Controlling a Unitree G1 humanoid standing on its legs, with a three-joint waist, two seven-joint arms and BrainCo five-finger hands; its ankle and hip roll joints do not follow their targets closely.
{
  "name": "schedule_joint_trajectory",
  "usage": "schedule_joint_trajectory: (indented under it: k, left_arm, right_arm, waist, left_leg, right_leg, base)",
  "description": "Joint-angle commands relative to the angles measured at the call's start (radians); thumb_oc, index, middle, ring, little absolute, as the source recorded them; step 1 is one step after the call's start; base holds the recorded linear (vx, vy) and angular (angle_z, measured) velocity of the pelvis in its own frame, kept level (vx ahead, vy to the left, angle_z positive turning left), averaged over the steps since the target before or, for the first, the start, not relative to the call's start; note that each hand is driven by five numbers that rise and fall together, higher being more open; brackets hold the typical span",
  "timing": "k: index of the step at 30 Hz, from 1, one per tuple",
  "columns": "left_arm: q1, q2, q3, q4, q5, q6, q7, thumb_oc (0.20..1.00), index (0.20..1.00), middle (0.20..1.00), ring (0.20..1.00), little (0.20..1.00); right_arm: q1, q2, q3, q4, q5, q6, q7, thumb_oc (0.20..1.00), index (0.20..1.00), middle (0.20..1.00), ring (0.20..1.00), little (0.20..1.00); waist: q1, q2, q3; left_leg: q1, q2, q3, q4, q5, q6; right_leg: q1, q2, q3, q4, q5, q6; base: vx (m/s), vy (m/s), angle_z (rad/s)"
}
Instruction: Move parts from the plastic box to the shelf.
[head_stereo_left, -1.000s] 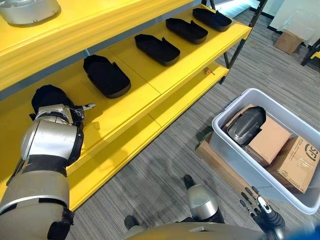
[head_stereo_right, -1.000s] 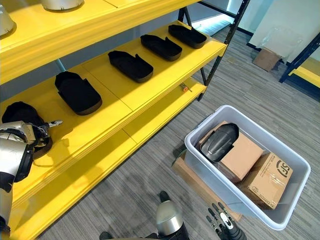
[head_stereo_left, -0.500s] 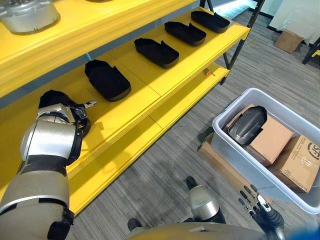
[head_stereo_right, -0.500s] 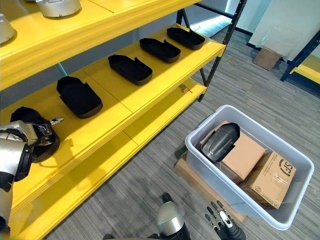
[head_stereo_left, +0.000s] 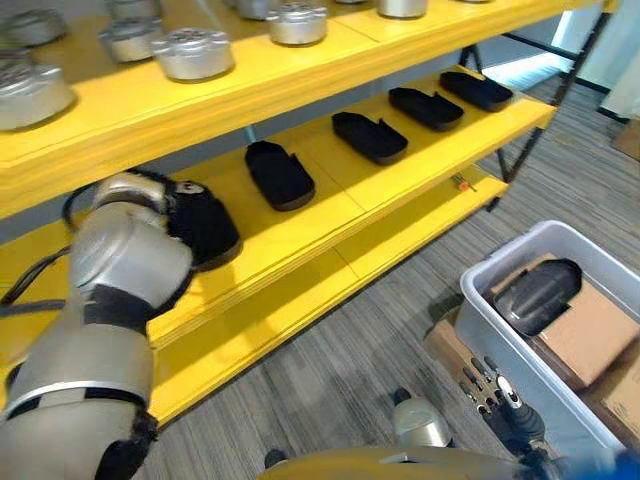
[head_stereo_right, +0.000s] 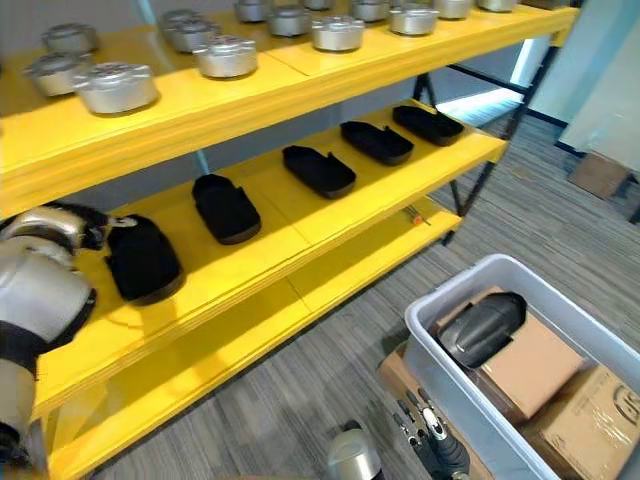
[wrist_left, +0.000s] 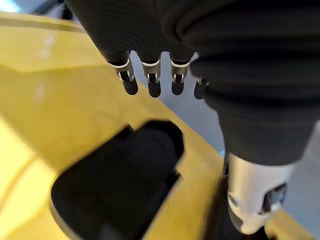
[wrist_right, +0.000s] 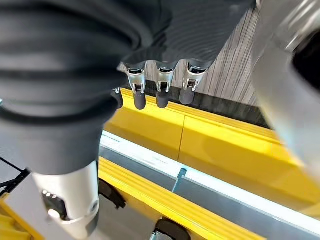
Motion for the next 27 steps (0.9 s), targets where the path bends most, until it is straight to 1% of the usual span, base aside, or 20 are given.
schedule_joint_trajectory:
  k: [1,2,3,4,5,6,7,8,9,10,13,14,15,17,18,20,21,23,24,27]
  left_arm:
    - [-0.023,0.127,0.076,-0.246,0.134,-0.078,0.032,1.0,1.0,1.0,1.0,1.0]
    - [0.038,0.127,0.054,-0.338,0.159,-0.066,0.029,1.0,1.0,1.0,1.0,1.0]
    - [0.106,0.159,-0.001,-0.59,0.247,-0.063,0.107,1.0,1.0,1.0,1.0,1.0]
    - [0.22,0.207,-0.048,-0.838,0.342,-0.049,0.113,1.0,1.0,1.0,1.0,1.0]
    - [0.235,0.216,-0.04,-0.86,0.345,-0.036,0.112,1.0,1.0,1.0,1.0,1.0]
    - [0.307,0.256,0.028,-0.989,0.398,-0.028,0.178,1.0,1.0,1.0,1.0,1.0]
    - [0.378,0.272,0.076,-1.063,0.435,-0.022,0.203,1.0,1.0,1.0,1.0,1.0]
    - [0.491,0.278,0.163,-1.164,0.531,-0.014,0.254,1.0,1.0,1.0,1.0,1.0]
    - [0.502,0.28,0.172,-1.174,0.536,-0.01,0.251,1.0,1.0,1.0,1.0,1.0]
    - [0.639,0.236,0.291,-1.243,0.579,0.003,0.264,1.0,1.0,1.0,1.0,1.0]
    - [0.713,0.209,0.357,-1.236,0.633,0.017,0.297,1.0,1.0,1.0,1.0,1.0]
    - [0.738,0.195,0.368,-1.184,0.679,0.03,0.345,1.0,1.0,1.0,1.0,1.0]
    - [0.737,0.193,0.366,-1.18,0.679,0.029,0.349,1.0,1.0,1.0,1.0,1.0]
    - [0.759,0.156,0.384,-1.102,0.705,0.043,0.401,1.0,1.0,1.0,1.0,1.0]
    - [0.758,0.155,0.383,-1.099,0.706,0.042,0.403,1.0,1.0,1.0,1.0,1.0]
    - [0.747,0.148,0.372,-1.019,0.717,0.051,0.45,1.0,1.0,1.0,1.0,1.0]
    - [0.732,0.133,0.359,-0.94,0.706,0.054,0.497,1.0,1.0,1.0,1.0,1.0]
    - [0.71,0.136,0.336,-0.884,0.703,0.048,0.547,1.0,1.0,1.0,1.0,1.0]
    - [0.705,0.135,0.331,-0.875,0.7,0.044,0.552,1.0,1.0,1.0,1.0,1.0]
    - [0.662,0.133,0.291,-0.78,0.676,0.03,0.627,1.0,1.0,1.0,1.0,1.0]
  right_arm:
    - [-0.04,0.043,-0.016,-0.05,-0.025,-0.065,0.0,1.0,1.0,1.0,1.0,1.0]
    - [-0.057,0.051,-0.03,-0.034,-0.035,-0.069,-0.005,1.0,1.0,1.0,1.0,1.0]
    - [-0.098,0.08,-0.04,-0.029,-0.039,-0.08,-0.008,1.0,1.0,1.0,1.0,1.0]
    - [-0.129,0.091,-0.075,-0.015,-0.034,-0.084,-0.018,1.0,1.0,1.0,1.0,1.0]
    - [-0.129,0.088,-0.074,-0.01,-0.036,-0.084,-0.015,1.0,1.0,1.0,1.0,1.0]
    - [-0.139,0.105,-0.099,-0.011,-0.029,-0.093,-0.018,1.0,1.0,1.0,1.0,1.0]
    - [-0.146,0.104,-0.114,0.0,-0.025,-0.096,-0.013,1.0,1.0,1.0,1.0,1.0]
    - [-0.172,0.117,-0.143,0.009,-0.025,-0.101,-0.013,1.0,1.0,1.0,1.0,1.0]
    - [-0.172,0.113,-0.142,0.012,-0.026,-0.1,-0.012,1.0,1.0,1.0,1.0,1.0]
    - [-0.184,0.116,-0.17,0.012,-0.032,-0.101,-0.009,1.0,1.0,1.0,1.0,1.0]
    - [-0.179,0.115,-0.168,0.007,-0.025,-0.1,-0.005,1.0,1.0,1.0,1.0,1.0]
    - [-0.178,0.12,-0.168,0.012,-0.018,-0.101,0.002,1.0,1.0,1.0,1.0,1.0]
    - [-0.178,0.12,-0.168,0.013,-0.018,-0.101,0.003,1.0,1.0,1.0,1.0,1.0]
    - [-0.183,0.135,-0.164,0.029,-0.009,-0.097,0.013,1.0,1.0,1.0,1.0,1.0]
    - [-0.183,0.135,-0.164,0.029,-0.01,-0.097,0.013,1.0,1.0,1.0,1.0,1.0]
    - [-0.18,0.15,-0.152,0.026,0.007,-0.092,0.014,1.0,1.0,1.0,1.0,1.0]
    - [-0.181,0.156,-0.138,0.027,0.018,-0.088,0.011,1.0,1.0,1.0,1.0,1.0]
    - [-0.181,0.162,-0.124,0.027,0.03,-0.083,0.005,1.0,1.0,1.0,1.0,1.0]
    - [-0.181,0.164,-0.123,0.027,0.031,-0.083,0.004,1.0,1.0,1.0,1.0,1.0]
    - [-0.194,0.171,-0.083,0.019,0.078,-0.063,-0.017,1.0,1.0,1.0,1.0,1.0]
  waist:
    - [-0.01,-0.064,0.107]
    - [0.003,-0.062,0.104]
    - [0.03,-0.063,0.094]
    - [0.058,-0.08,0.089]
    - [0.054,-0.079,0.082]
    - [0.071,-0.089,0.07]
    - [0.074,-0.094,0.058]
    - [0.092,-0.112,0.051]
    - [0.089,-0.109,0.047]
    - [0.097,-0.12,0.04]
    - [0.097,-0.128,0.029]
    - [0.104,-0.143,0.03]
    - [0.104,-0.144,0.029]
    - [0.119,-0.169,0.038]
    - [0.119,-0.169,0.038]
    - [0.126,-0.187,0.051]
    - [0.134,-0.204,0.064]
    - [0.141,-0.22,0.081]
    - [0.143,-0.222,0.084]
    - [0.159,-0.254,0.118]
  left_leg:
    - [0.182,0.067,-0.068,0.013,-0.059,0.058]
    - [0.173,0.067,-0.075,0.013,-0.057,0.062]
    - [0.153,0.067,-0.082,0.013,-0.056,0.071]
    - [0.127,0.068,-0.088,0.013,-0.049,0.079]
    - [0.127,0.068,-0.086,0.013,-0.052,0.08]
    - [0.115,0.07,-0.087,0.013,-0.05,0.084]
    - [0.108,0.072,-0.087,0.013,-0.053,0.085]
    - [0.092,0.077,-0.092,0.013,-0.05,0.088]
    - [0.093,0.078,-0.091,0.013,-0.053,0.088]
    - [0.081,0.083,-0.093,0.013,-0.048,0.089]
    - [0.072,0.089,-0.095,0.013,-0.054,0.09]
    - [0.064,0.096,-0.099,0.013,-0.059,0.09]
    - [0.064,0.096,-0.099,0.013,-0.059,0.09]
    - [0.057,0.106,-0.105,0.013,-0.064,0.091]
    - [0.058,0.106,-0.104,0.013,-0.064,0.091]
    - [0.06,0.111,-0.106,0.013,-0.07,0.09]
    - [0.062,0.114,-0.104,0.013,-0.076,0.091]
    - [0.07,0.118,-0.102,0.013,-0.079,0.089]
    - [0.072,0.118,-0.101,0.013,-0.08,0.089]
    - [0.078,0.125,-0.098,0.013,-0.084,0.084]
  right_leg:
    - [-0.025,-0.097,-0.055,-0.025,0.149,-0.079]
    - [-0.021,-0.094,-0.057,-0.028,0.151,-0.082]
    - [-0.018,-0.086,-0.061,-0.034,0.152,-0.089]
    - [-0.02,-0.082,-0.065,-0.039,0.155,-0.095]
    - [-0.021,-0.082,-0.064,-0.041,0.153,-0.094]
    - [-0.021,-0.077,-0.064,-0.044,0.155,-0.097]
    - [-0.021,-0.074,-0.063,-0.048,0.153,-0.097]
    - [-0.021,-0.068,-0.063,-0.052,0.153,-0.097]
    - [-0.02,-0.068,-0.063,-0.052,0.15,-0.096]
    - [-0.021,-0.062,-0.06,-0.056,0.148,-0.094]
    - [-0.019,-0.055,-0.057,-0.064,0.141,-0.091]
    - [-0.018,-0.046,-0.055,-0.069,0.135,-0.091]
    - [-0.018,-0.046,-0.055,-0.069,0.134,-0.092]
    - [-0.016,-0.034,-0.051,-0.07,0.128,-0.093]
    - [-0.015,-0.034,-0.05,-0.069,0.127,-0.093]
    - [-0.015,-0.024,-0.045,-0.068,0.12,-0.095]
    - [-0.013,-0.016,-0.041,-0.067,0.113,-0.098]
    - [-0.01,-0.01,-0.037,-0.068,0.11,-0.101]
    - [-0.008,-0.01,-0.037,-0.067,0.11,-0.101]
    - [-0.001,0.0,-0.03,-0.065,0.103,-0.107]
  base:
    - [-0.1,0.013,0.54]
    - [-0.08,0.003,0.46]
    - [-0.11,-0.001,0.3]
    - [-0.07,-0.001,0.16]
    - [-0.08,-0.005,0.04]
    - [-0.02,-0.005,0.27]
    - [-0.07,-0.02,0.31]
    - [-0.02,-0.015,0.29]
    - [-0.05,-0.002,0.11]
    - [-0.02,0.006,0.12]
    - [-0.01,0.002,0.02]
    - [-0.01,-0.029,0.04]
    - [-0.02,-0.064,0.01]
    - [-0.01,-0.059,-0.01]
    - [0.0,-0.043,-0.03]
    - [0.0,-0.071,-0.04]
    - [0.01,-0.093,-0.04]
    - [0.0,-0.065,-0.05]
    - [-0.01,-0.048,-0.12]
    - [-0.01,-0.078,-0.08]
